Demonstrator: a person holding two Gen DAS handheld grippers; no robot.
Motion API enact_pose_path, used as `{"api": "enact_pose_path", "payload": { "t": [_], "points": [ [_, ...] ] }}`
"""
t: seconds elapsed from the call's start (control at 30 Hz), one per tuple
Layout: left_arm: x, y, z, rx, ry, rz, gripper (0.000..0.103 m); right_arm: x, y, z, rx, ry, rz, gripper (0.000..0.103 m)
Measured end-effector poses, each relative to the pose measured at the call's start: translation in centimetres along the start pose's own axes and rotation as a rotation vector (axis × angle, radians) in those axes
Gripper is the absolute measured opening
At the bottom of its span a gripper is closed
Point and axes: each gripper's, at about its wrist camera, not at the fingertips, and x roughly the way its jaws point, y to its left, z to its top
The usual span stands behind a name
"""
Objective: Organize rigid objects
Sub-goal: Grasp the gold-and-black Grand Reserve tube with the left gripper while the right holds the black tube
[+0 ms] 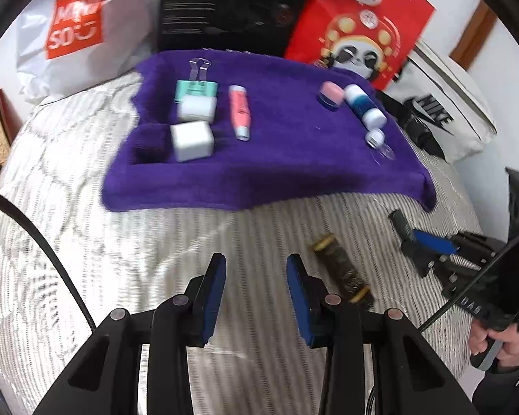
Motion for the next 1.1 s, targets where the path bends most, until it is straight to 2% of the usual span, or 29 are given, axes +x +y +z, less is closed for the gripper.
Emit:
{"api": "enact_pose_path", "payload": {
  "t": [0.13,0.47,0.57,0.63,0.77,0.93,1.03,1.07,1.1],
  "points": [
    [0.5,-2.4,-0.2,0.009,0.016,-0.047,0.035,-1.6,-2.0,-0.6,0.053,-0.017,-0.028,0.021],
    [3.5,-6.6,-0.3,0.050,0.092,-0.025,0.036,-4.5,-6.2,-2.7,0.154,-0.054,-0.065,0.021],
    [3.9,-7.6,-0.2,0.069,0.094,-0.001,0.045,-4.7,-6.2,-2.9,0.156,-0.063,-0.059,0.022],
    [4.1,-8.2,-0.3,0.110,0.097,0.037,0.045,-4.8,-6.0,-2.9,0.152,-0.067,-0.052,0.021],
    [3.6,-8.0,-1.2,0.188,0.092,0.174,0.047,-4.7,-5.4,-3.0,0.136,-0.068,-0.038,0.021],
    [2.9,-6.0,-1.3,0.129,0.079,0.158,0.047,-4.6,-5.3,-3.0,0.135,-0.070,-0.023,0.022],
    [3.2,-6.7,-1.0,0.181,0.063,0.152,0.039,-4.4,-5.4,-3.0,0.134,-0.065,-0.022,0.022],
    [3.2,-6.9,-1.0,0.200,0.058,0.158,0.028,-4.4,-5.4,-3.1,0.135,-0.064,-0.023,0.022],
    [3.1,-7.0,-1.0,0.210,0.053,0.131,0.022,-4.4,-5.5,-3.2,0.138,-0.064,-0.024,0.021]
  ]
}}
